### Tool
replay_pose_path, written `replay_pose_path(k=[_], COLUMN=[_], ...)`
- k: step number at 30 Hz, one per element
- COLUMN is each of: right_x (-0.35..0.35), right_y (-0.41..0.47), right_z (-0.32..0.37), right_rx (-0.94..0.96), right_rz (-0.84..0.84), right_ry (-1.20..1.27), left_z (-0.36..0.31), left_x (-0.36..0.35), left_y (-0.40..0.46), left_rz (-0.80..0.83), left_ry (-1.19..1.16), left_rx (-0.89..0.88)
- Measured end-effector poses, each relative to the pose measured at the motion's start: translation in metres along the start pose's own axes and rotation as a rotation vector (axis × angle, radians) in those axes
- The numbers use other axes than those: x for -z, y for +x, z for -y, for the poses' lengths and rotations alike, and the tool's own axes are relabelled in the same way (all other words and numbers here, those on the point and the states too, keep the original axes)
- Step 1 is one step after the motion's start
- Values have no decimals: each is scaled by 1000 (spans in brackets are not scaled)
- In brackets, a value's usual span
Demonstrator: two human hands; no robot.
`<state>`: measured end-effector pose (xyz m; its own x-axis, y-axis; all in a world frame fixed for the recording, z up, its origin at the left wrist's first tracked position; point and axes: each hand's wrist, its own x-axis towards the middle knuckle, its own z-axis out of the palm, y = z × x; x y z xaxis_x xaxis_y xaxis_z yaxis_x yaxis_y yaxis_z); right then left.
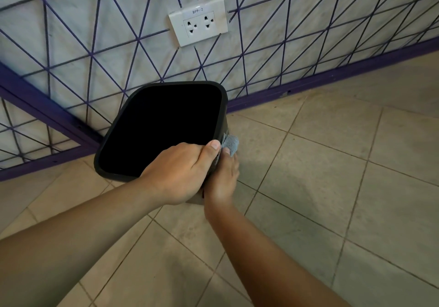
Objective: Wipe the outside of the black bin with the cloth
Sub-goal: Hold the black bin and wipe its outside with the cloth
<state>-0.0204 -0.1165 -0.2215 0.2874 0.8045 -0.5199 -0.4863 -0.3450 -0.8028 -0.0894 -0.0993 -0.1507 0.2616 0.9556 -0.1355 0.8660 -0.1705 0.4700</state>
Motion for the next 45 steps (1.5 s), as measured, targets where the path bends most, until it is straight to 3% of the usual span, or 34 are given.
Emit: replay_pose_path(k=[5,9,14,18,23,27,31,36,41,45], right_x=[-1,-2,-3,0,1,0,0,5,6,2], right_y=[-29,1,-16,4,-20,5,-11,6,-6,5], right_z=[-5,-3,-7,-6,-12,-5,-5,-10,-17,-10], right_rx=[110,-4,107,-2,153,20,165,126,233,123], right_rz=[78,-5,42,12,69,55,101,89,101,91], right_ry=[-22,18,-5,19,-32,6,-82,-68,-124,-53], left_z=[1,1,1,0,0,0,1,2,3,3], left_x=[0,0,0,-1,-1,-1,-1,-2,-2,-1], left_y=[0,2,1,2,2,3,3,3,4,4], left_rz=[28,0,4,-16,-18,-9,35,-4,-7,15], left_ry=[-1,-10,-13,-1,66,44,14,11,16,-6], left_rx=[4,-5,-6,-16,-43,-39,-41,-48,-43,-30])
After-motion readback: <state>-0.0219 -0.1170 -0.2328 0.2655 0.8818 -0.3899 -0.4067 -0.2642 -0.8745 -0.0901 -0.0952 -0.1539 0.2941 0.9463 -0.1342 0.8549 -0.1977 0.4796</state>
